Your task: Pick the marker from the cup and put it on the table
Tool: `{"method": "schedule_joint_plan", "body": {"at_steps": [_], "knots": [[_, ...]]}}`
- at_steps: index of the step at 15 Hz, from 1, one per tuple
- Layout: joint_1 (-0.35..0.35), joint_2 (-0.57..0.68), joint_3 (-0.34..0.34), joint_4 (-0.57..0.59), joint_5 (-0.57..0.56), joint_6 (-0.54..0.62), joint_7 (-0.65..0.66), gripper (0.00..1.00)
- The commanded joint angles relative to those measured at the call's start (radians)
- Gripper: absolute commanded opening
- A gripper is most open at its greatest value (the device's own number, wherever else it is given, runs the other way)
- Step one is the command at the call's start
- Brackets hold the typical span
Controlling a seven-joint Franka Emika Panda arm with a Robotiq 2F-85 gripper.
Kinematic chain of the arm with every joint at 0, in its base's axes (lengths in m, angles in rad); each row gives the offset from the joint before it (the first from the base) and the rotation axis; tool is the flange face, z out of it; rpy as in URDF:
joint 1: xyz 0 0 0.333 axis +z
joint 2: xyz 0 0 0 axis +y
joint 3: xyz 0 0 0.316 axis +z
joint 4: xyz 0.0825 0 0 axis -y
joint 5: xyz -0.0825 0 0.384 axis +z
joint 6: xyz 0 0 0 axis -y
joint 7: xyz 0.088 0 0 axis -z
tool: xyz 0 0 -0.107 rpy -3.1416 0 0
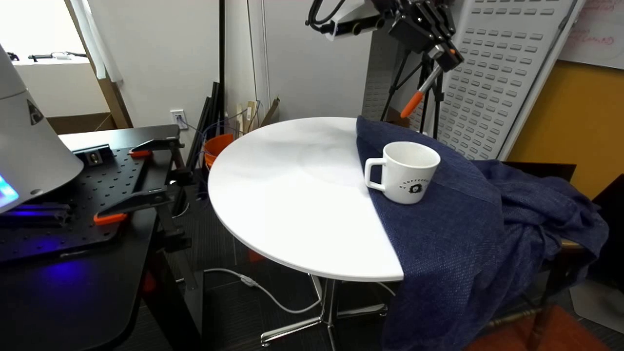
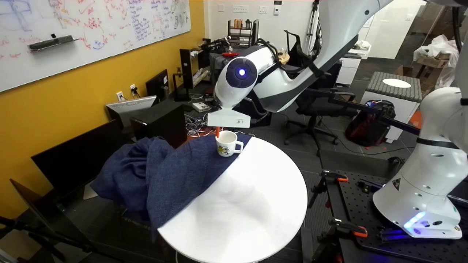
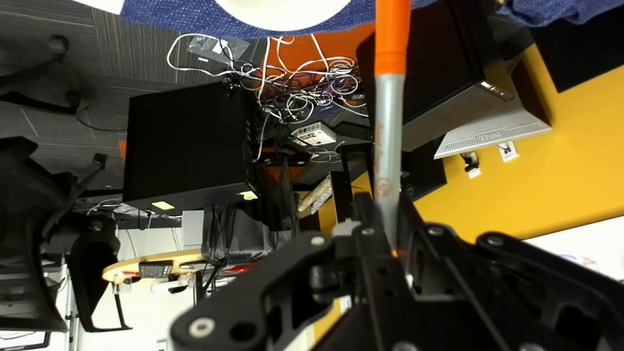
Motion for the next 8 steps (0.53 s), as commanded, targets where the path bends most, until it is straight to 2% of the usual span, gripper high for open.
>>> {"method": "schedule_joint_plan", "body": {"at_steps": [1, 8], "knots": [[-0.010, -0.009, 0.046, 0.004, 0.011, -0.026, -0.002, 0.03], [0.009, 0.013, 0.109, 0.037, 0.059, -0.030, -0.020, 0.03]]}}
